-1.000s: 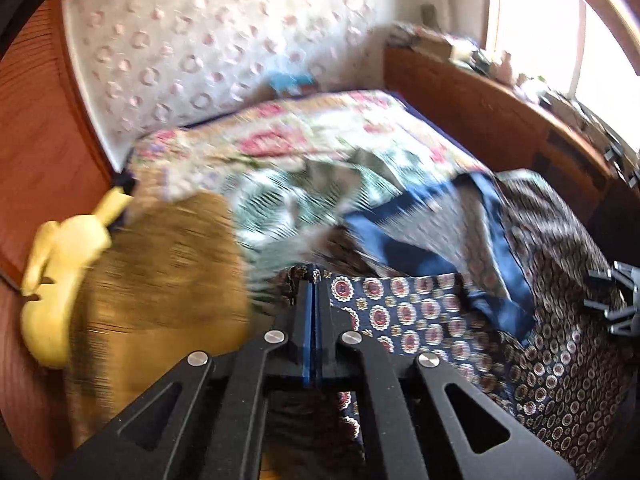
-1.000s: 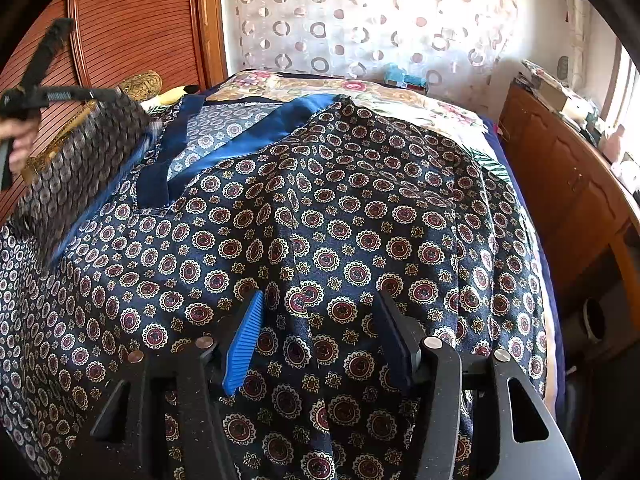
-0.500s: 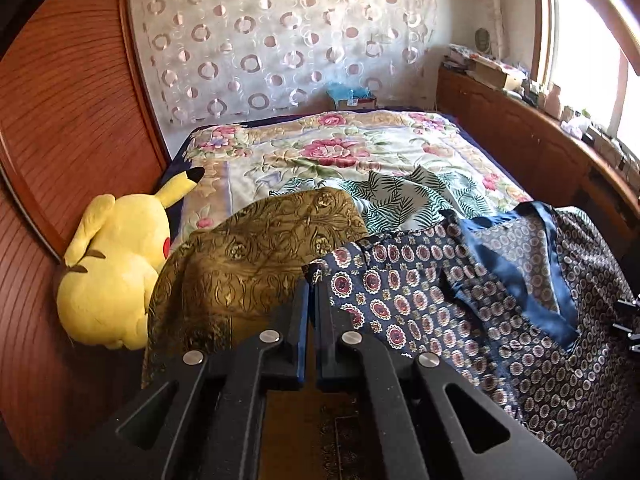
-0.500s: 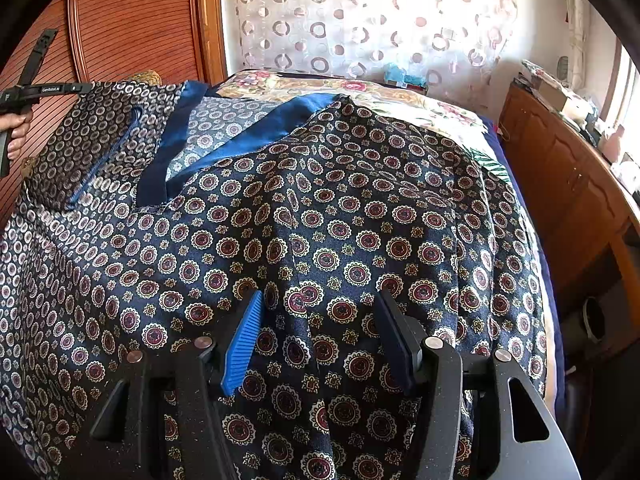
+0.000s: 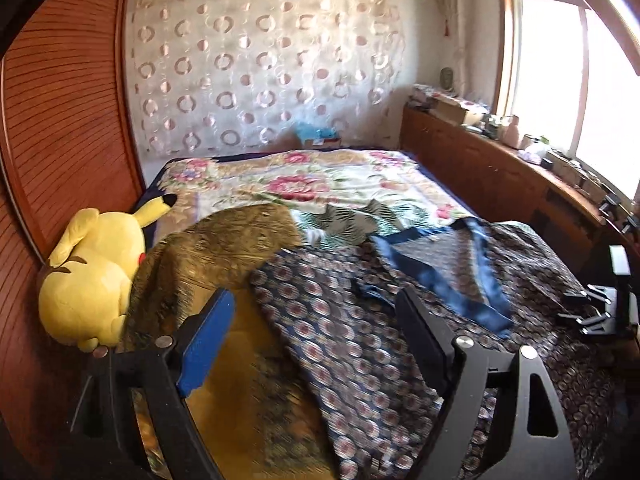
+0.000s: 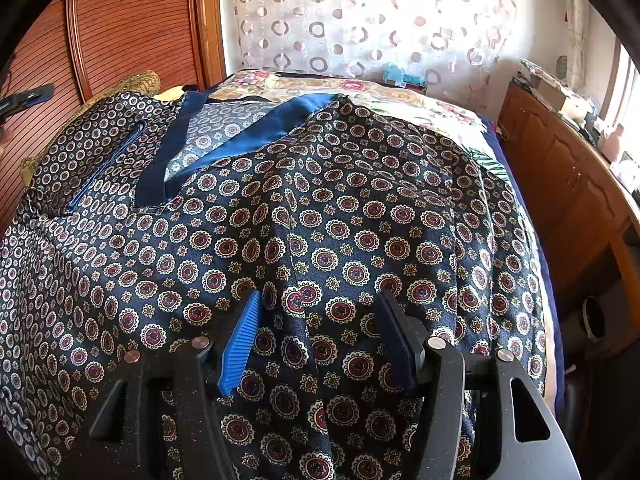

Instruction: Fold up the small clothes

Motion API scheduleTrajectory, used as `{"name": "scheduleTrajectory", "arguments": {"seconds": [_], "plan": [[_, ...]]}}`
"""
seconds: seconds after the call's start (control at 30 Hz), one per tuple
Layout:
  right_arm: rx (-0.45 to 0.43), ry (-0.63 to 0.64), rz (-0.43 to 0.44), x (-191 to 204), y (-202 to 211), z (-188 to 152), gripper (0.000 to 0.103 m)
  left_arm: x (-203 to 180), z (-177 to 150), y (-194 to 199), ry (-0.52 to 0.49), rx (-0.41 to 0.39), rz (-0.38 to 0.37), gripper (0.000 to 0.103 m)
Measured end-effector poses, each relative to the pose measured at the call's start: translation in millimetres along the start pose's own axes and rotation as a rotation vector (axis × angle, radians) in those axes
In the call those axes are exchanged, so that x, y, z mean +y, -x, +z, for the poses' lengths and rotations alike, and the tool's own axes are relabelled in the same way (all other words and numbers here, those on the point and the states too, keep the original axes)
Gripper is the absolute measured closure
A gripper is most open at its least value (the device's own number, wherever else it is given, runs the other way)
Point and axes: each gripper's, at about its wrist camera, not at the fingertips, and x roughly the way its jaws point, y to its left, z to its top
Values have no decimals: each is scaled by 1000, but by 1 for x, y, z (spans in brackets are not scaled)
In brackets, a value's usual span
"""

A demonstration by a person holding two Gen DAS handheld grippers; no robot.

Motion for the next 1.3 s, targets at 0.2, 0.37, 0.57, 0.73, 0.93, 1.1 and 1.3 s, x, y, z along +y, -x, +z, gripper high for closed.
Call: {"name": "scheduleTrajectory", "arguments": {"seconds": [0.2,0.37,0.57,0.73,0.93,1.1,1.3], "plan": [[0,-1,0,0,0,0,41,-32,-23,11,-9,-24,-14,19],[0,-2,-1,-1,0,0,40,-59,-45,3,-31,-1,-54,19],[-2,-6,-3,-3,1,0,40,-85,-71,-16,-63,78,-73,19],[-77,-41,-29,-18,20,-2,40,-101,-83,-19,-76,114,-86,19],[-88,-130,-102,-74,35,-10,40,-118,-93,-18,-92,132,-98,19],[-61,-201,-142,-115,34,-21,40,-126,-97,-24,-102,161,-111,19],[-11,-283,-103,-145,22,-31,46,-130,-102,-37,-108,219,-96,19]]}}
